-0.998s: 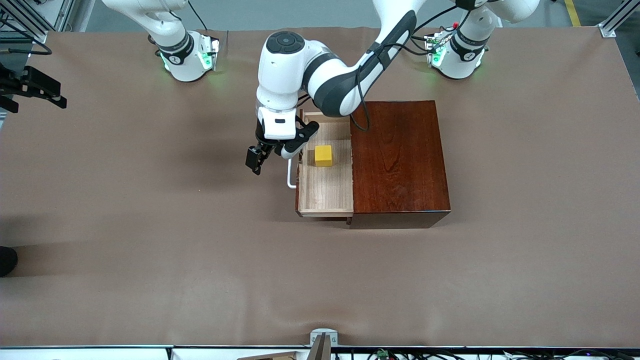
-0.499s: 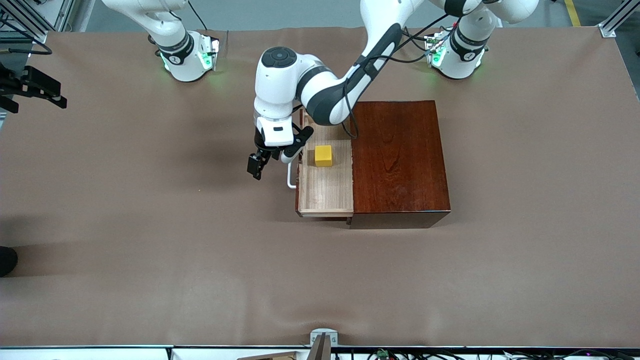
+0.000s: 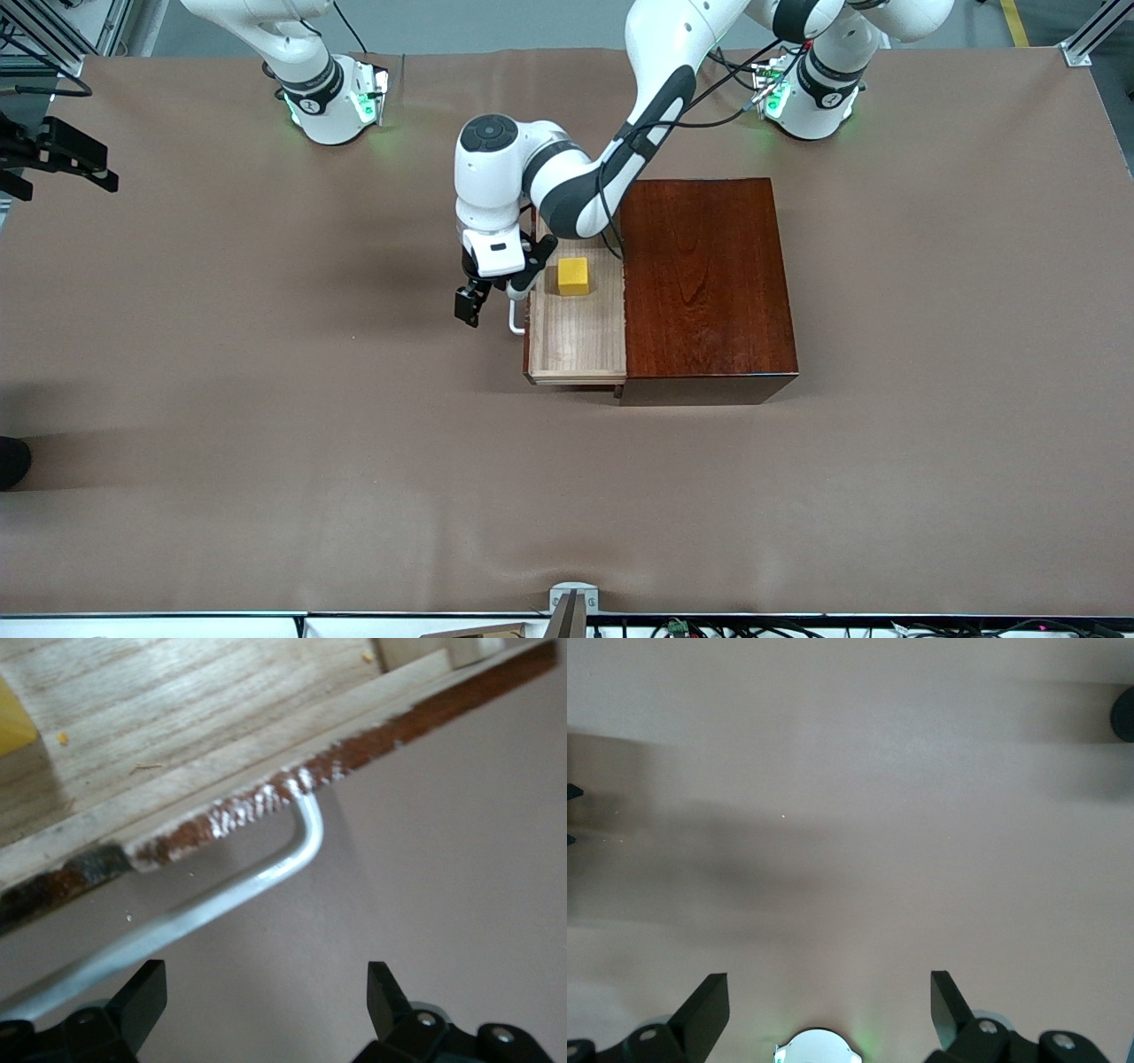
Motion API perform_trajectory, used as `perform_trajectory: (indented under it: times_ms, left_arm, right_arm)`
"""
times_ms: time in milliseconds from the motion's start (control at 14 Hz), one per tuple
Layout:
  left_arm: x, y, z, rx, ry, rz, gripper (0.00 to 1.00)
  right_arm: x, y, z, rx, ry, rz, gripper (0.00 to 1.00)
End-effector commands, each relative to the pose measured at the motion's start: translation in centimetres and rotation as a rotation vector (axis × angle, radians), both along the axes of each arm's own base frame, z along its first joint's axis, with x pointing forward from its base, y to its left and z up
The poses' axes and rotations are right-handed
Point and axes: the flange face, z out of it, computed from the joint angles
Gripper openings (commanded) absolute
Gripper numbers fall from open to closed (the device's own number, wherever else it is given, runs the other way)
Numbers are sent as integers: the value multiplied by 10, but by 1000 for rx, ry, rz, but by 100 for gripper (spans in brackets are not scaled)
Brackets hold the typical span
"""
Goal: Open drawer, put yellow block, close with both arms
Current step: 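Push the drawer front with the left gripper into the box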
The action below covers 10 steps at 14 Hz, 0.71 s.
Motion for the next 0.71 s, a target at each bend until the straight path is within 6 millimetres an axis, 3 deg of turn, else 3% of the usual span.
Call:
perform_trajectory:
  times_ms: [0, 641]
  left_arm:
    - [4, 1, -6, 25, 4, 46, 100]
    - [28, 50, -24, 236, 125, 138, 100]
  right_arm:
    - [1, -4, 4, -16, -9, 7, 100]
    - [1, -4, 4, -16, -8, 4, 100]
